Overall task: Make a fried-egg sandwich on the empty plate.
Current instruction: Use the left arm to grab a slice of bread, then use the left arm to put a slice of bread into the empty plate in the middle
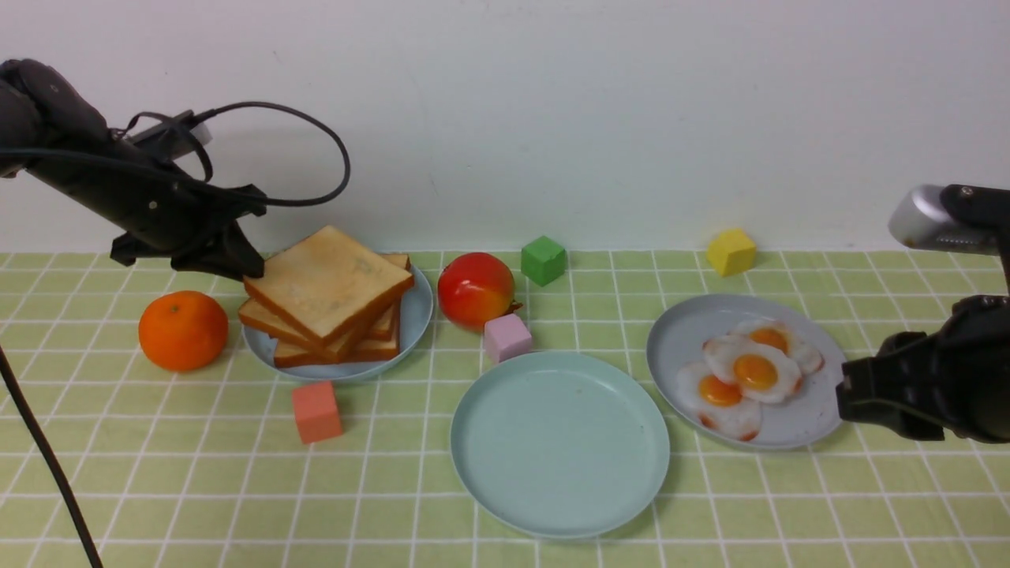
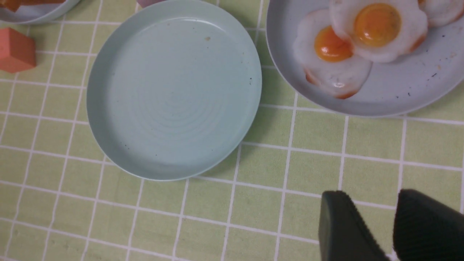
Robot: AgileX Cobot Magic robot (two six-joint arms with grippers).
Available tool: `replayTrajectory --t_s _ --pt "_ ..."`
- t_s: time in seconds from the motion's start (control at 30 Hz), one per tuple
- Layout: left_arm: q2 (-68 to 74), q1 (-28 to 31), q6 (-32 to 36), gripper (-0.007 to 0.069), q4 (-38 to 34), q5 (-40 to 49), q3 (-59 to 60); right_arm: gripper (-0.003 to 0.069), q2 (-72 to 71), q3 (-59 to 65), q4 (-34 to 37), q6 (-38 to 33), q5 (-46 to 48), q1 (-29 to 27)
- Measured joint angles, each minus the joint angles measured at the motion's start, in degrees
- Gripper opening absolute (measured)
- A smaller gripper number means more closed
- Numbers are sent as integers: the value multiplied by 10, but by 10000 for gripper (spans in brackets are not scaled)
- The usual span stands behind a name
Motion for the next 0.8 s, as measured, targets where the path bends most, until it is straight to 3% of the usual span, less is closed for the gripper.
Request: replayTrajectory --t_s 0.17,0.33,0.6,0.8 --pt "-48 0 80 21 -55 62 0 242 0 0 0 0 -9 0" --pt "-72 -32 204 21 -194 133 32 242 0 0 -20 0 -15 0" --pt "-71 -160 271 21 -182 123 87 242 0 0 -67 14 -27 0" --pt "-42 -238 287 21 -126 33 89 242 0 0 -69 39 -32 0"
